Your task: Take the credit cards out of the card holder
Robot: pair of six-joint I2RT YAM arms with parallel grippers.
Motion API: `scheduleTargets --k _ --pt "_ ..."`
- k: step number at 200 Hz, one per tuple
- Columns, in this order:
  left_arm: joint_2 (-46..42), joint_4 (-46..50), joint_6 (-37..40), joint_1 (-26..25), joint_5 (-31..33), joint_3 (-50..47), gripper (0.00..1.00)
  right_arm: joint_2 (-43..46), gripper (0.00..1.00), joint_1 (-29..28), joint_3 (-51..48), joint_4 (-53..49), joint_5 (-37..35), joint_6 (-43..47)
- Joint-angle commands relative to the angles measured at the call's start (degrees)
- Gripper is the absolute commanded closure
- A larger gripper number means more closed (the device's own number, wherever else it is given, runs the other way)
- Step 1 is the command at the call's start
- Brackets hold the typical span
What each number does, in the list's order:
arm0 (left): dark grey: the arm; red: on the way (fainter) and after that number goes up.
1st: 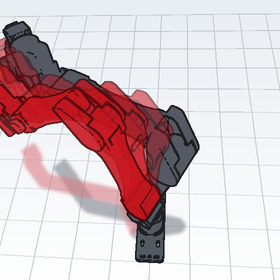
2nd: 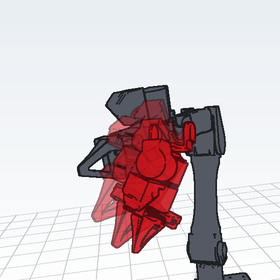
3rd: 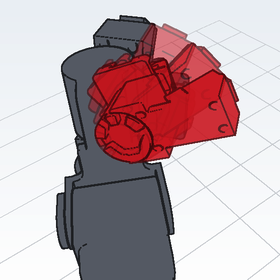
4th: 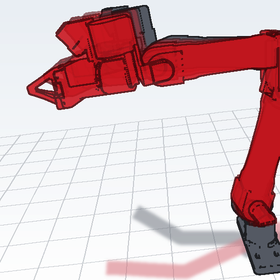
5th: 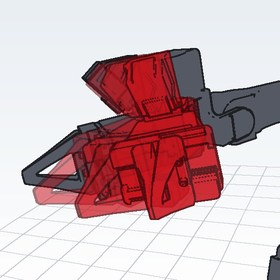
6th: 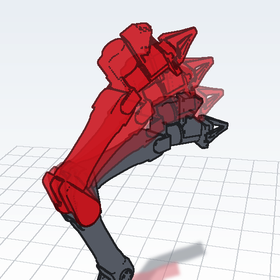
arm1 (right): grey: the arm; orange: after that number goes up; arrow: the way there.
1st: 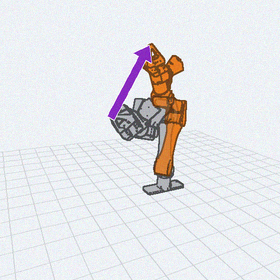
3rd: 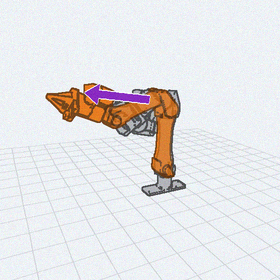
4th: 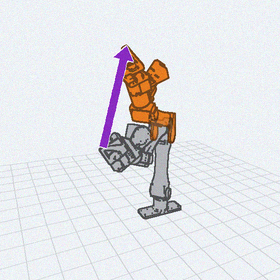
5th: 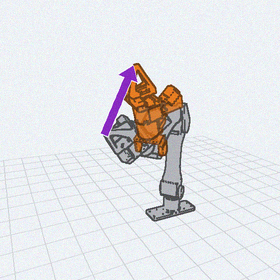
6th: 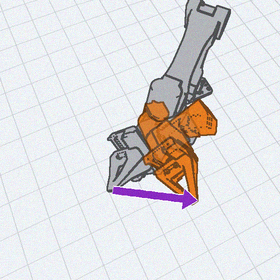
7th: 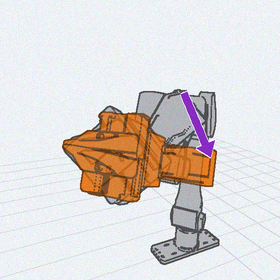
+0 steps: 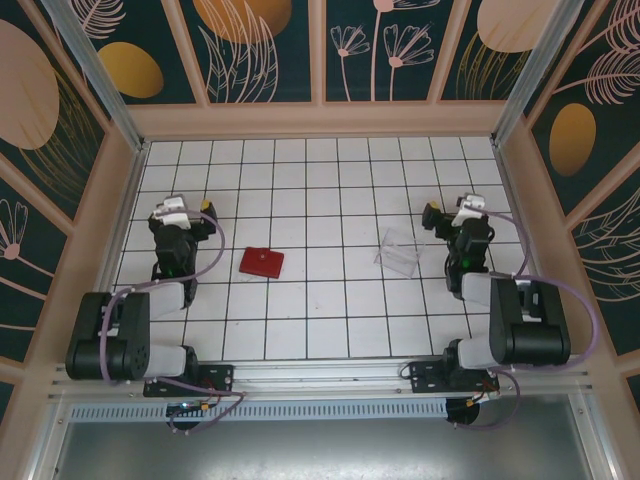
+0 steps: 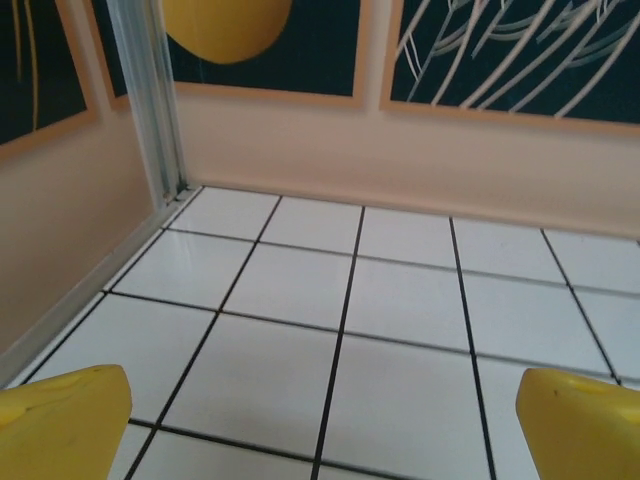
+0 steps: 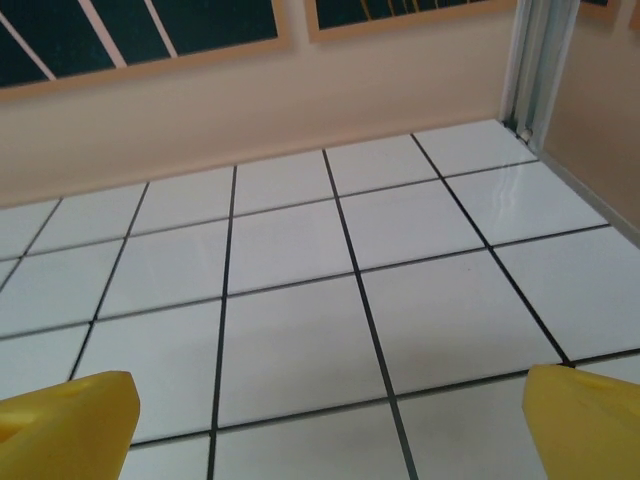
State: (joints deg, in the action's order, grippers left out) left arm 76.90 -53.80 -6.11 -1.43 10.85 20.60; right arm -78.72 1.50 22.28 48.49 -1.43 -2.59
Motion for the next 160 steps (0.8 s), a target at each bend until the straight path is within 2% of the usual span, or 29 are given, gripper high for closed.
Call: scheduleTargets --k 1,37,59,85,112,160 --pt "-4.2 13.96 -4.9 -1.12 0.89 4.8 0.01 4.7 0.01 -0.23 6.16 -19.42 0.33 -5.39" --pt "-6.63 30.07 -11.85 -3.89 -3.94 11.98 0.01 7.68 0.06 -0.48 12.81 -40.81 9.35 -14.17" --pt "-5.37 39.18 -14.18 -5.81 -6.21 16.06 0.02 9.25 0.12 -1.44 13.14 -49.23 10.83 -20.36" --pt "-4.41 44.14 -16.72 -6.55 -10.12 17.48 0.03 11.18 0.21 -3.66 13.06 -58.1 8.13 -23.38" --pt "-3.47 50.04 -17.06 -7.09 -10.88 19.21 0.03 13.28 0.29 -5.67 13.28 -64.57 5.44 -25.93" --pt "-1.57 54.5 -16.94 -7.45 -12.88 21.21 0.04 9.4 0.55 -9.45 16.04 -66.5 2.87 -27.27"
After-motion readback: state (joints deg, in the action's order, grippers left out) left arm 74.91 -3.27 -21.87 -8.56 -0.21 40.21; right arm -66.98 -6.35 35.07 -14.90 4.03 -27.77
